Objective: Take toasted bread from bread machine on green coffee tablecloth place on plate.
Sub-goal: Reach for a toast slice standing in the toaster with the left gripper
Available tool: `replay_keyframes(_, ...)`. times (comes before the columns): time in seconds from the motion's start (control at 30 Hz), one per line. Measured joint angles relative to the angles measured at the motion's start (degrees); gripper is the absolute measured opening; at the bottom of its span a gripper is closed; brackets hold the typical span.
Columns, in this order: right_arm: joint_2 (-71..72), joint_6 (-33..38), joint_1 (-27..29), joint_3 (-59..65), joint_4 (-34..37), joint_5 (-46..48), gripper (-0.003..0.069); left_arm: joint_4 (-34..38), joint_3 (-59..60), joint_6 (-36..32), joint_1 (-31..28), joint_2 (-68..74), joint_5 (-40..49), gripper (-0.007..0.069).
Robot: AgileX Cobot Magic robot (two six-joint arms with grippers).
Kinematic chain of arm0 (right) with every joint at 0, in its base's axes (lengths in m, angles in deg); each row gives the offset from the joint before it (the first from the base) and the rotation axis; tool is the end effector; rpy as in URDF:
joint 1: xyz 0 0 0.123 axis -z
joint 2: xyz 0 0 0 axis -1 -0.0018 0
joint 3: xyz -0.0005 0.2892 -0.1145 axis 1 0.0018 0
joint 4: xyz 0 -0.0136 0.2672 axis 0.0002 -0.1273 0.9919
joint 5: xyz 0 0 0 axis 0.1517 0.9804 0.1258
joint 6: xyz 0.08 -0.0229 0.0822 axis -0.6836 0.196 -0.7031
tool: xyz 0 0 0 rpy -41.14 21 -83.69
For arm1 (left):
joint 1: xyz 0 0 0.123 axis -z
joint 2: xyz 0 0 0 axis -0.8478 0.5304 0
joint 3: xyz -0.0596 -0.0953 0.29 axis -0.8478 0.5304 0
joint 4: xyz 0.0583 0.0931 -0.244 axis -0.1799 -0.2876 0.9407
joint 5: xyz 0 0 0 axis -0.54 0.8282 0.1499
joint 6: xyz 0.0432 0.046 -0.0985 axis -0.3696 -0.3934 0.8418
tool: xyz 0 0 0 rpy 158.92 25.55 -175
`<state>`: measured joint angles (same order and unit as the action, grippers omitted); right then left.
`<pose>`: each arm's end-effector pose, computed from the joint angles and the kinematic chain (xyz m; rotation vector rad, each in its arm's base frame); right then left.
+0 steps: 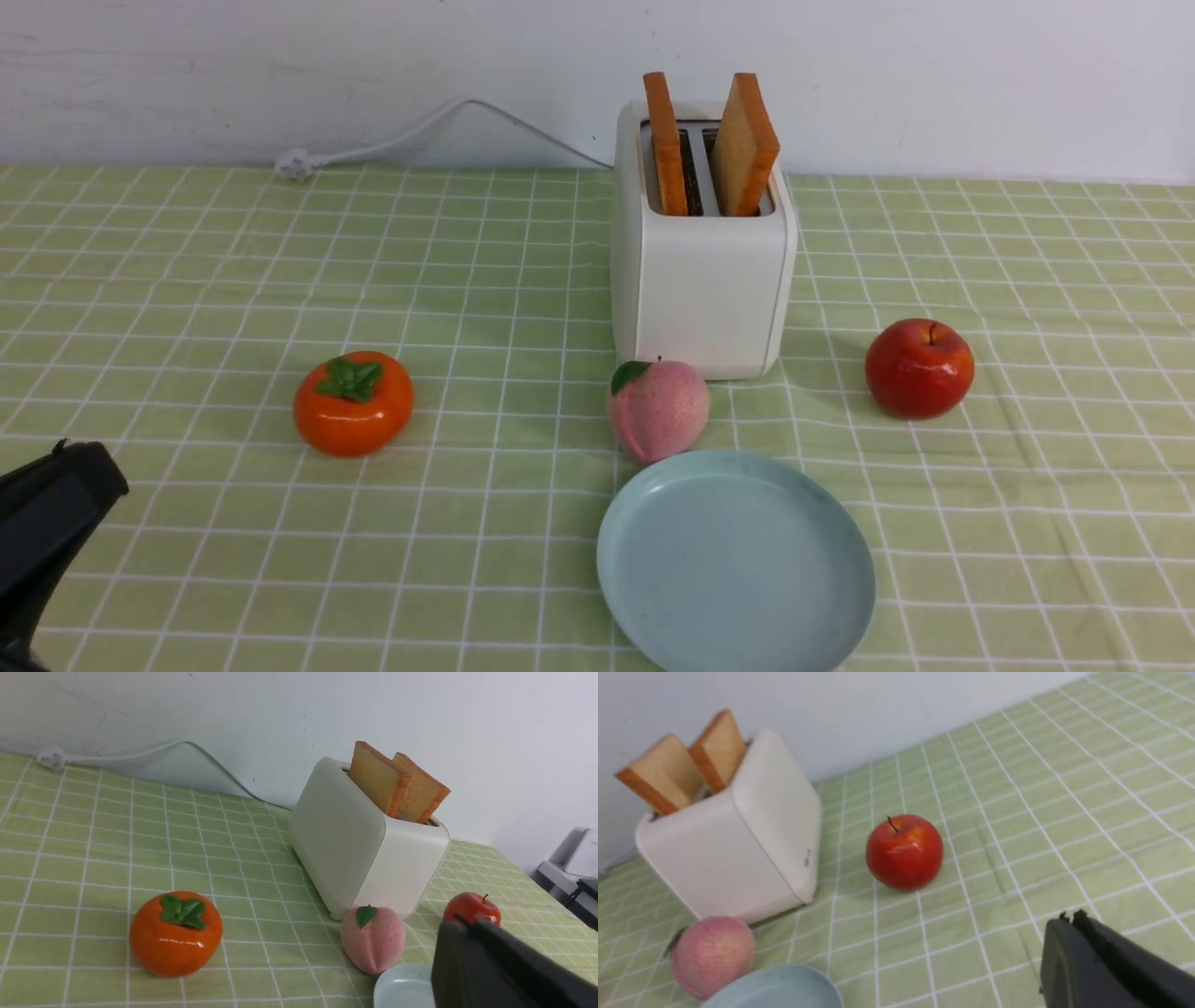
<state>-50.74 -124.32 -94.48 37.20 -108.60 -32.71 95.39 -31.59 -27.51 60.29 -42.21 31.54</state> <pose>0.1088 -0.0016 0.2401 0.4257 1.7942 0.3108 0.0974 -0.0376 0.2940 -0.0248 1.6455 -0.5320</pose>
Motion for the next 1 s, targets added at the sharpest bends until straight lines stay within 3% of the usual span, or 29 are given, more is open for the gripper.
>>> replay_keyframes(0.2,-14.0,7.4,-5.3,-9.5,3.1,13.1,0.0000,3.7,0.0,-7.0,0.0,0.0,0.9,-0.0013)
replay_keyframes(0.37,-23.7,23.6,-10.5,-19.4,13.7,28.8,0.0002,5.6,-0.1,-8.9,0.0,1.0,0.9,-0.0013)
replay_keyframes(0.47,-27.2,34.8,-11.8,-23.9,22.1,32.9,0.0003,6.7,-0.6,-9.0,0.0,3.9,0.9,-0.0013)
replay_keyframes(0.6,-27.8,42.9,-12.1,-25.5,28.8,30.6,0.0003,9.4,-3.7,-9.5,0.0,10.4,1.0,-0.0013)
replay_keyframes(0.8,-24.9,44.9,-12.1,-25.6,30.6,26.8,0.0003,17.4,-10.7,-17.3,1.5,23.7,2.5,-0.0013)
replay_keyframes(0.87,-21.9,45.1,-12.1,-25.6,30.7,26.4,0.0003,23.6,-14.8,-24.8,5.3,31.3,1.5,-0.0013)
replay_keyframes(1.0,-17.6,46.3,-12.1,-25.6,31.2,26.3,0.0003,27.8,-22.0,-34.7,14.7,41.7,-6.1,-0.0013)
